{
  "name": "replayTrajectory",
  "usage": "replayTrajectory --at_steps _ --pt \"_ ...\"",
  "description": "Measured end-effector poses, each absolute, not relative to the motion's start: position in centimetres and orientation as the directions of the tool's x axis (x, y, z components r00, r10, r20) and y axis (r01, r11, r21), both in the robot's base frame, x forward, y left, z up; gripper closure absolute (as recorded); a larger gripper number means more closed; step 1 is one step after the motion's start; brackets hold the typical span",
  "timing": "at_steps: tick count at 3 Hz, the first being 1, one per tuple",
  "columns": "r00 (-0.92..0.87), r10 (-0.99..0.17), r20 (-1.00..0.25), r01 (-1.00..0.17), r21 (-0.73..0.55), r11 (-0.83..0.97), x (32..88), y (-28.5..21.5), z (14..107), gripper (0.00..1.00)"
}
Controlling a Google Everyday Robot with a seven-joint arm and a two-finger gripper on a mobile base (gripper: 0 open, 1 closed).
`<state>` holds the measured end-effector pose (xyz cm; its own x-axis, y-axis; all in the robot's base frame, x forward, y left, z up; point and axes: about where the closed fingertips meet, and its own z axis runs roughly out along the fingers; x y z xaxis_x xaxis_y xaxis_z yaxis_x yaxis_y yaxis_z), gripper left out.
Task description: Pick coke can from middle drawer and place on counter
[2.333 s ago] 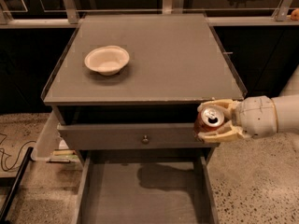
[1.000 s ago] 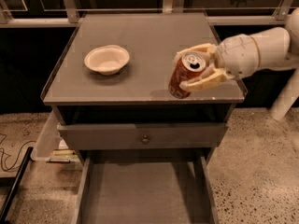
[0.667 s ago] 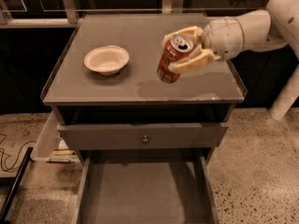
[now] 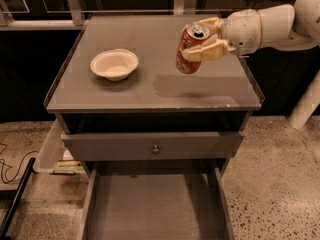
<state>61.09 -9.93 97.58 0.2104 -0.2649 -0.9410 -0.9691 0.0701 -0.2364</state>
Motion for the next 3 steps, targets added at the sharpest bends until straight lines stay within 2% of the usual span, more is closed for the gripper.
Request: replayTrajectory --at_steps 2,3 --pt "0.016 -0.282 -0.959 -0.966 -0.087 0.245 64.4 -11.1 92.2 1.0" --pt "-0.017 -0.279 -0.96 -0.958 -0.064 0.279 65.7 -10.3 91.6 1.0"
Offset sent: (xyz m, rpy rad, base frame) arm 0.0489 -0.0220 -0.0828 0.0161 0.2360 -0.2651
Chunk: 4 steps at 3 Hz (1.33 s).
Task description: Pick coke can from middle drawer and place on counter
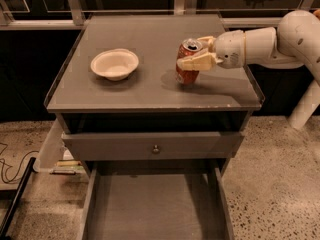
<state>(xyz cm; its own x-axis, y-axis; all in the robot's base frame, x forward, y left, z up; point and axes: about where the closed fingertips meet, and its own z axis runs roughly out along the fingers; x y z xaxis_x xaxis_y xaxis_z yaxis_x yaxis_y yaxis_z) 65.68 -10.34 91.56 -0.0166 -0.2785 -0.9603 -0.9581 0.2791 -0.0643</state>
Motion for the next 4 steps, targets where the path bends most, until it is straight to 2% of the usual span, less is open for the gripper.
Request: replayTrajectory --at_steps 4 --pt "-0.071 -0.306 -0.949 -0.934 -0.044 0.354 66.8 -8.8 89.7 1.0"
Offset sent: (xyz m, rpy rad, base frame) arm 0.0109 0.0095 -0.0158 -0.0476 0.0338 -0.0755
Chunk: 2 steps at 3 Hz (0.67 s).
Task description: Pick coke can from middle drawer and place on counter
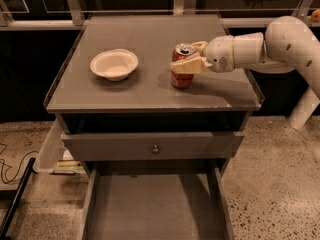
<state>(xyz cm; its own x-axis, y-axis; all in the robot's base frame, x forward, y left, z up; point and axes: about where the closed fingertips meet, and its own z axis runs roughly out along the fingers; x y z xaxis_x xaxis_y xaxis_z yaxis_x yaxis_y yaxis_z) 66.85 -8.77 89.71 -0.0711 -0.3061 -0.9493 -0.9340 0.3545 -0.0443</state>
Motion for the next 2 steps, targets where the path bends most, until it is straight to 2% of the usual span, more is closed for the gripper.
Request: replayTrajectory --at_steps 1,2 --pt "-0.071 -0.306 -0.949 -0.934 -0.044 0.354 66.85 -8.77 89.7 0.81" --pt "-0.071 -0.306 -0.949 -0.934 -0.044 0.354 66.85 -8.77 89.7 0.58"
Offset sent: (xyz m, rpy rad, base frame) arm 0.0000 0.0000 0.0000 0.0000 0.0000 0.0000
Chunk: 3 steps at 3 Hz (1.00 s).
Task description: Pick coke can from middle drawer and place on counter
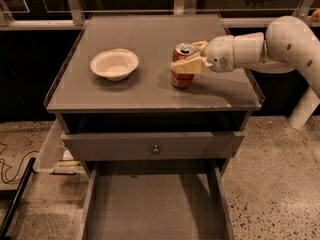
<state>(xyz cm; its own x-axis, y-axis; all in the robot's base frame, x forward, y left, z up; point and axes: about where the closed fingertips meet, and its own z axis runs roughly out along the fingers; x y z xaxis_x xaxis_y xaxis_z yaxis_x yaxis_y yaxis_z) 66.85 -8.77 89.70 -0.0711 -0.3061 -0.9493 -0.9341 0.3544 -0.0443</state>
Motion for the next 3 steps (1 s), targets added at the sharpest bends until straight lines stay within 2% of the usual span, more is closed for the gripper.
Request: replayTrajectory --at_steps 2,3 --pt "-0.071 -0.306 -0.949 -0.934 -0.044 0.354 66.85 -8.76 89.7 0.11" --pt "-0.071 -0.306 -0.949 -0.934 -0.044 0.354 66.85 -8.76 89.7 0.0"
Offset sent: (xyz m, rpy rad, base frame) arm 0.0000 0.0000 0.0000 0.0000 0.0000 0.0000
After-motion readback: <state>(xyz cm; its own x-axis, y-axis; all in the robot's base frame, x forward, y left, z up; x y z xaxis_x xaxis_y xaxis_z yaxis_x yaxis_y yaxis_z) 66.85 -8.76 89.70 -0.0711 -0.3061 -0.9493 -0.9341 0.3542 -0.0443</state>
